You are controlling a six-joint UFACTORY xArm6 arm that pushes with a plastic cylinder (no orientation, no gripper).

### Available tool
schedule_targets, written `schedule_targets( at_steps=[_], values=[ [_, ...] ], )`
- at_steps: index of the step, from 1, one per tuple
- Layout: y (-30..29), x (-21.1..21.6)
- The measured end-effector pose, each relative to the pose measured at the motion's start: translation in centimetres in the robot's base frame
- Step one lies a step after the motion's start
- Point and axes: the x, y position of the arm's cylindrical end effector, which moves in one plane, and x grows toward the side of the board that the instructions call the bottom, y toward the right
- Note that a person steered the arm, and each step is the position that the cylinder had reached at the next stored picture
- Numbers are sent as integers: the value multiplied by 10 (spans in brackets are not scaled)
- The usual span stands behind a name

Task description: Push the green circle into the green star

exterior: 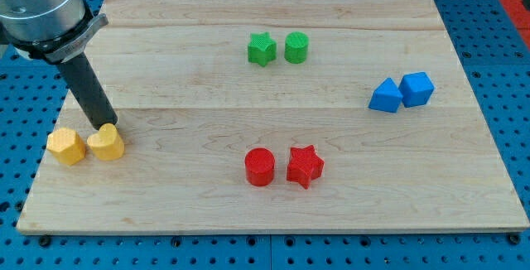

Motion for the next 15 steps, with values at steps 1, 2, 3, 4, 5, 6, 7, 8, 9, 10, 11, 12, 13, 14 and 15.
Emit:
schedule_targets(
  at_steps=[1, 2, 3, 4, 5, 6, 7, 8, 9, 10, 11, 12, 13, 14, 15],
  values=[
    [4, 0],
    [17, 0],
    [39, 0],
    [55, 0],
    [59, 0],
    [59, 0],
    [60, 0],
    [60, 0],
    [98, -37],
    [218, -102],
    [324, -124],
    [323, -120],
    [365, -166],
    [327, -178],
    [262, -149]
  ],
)
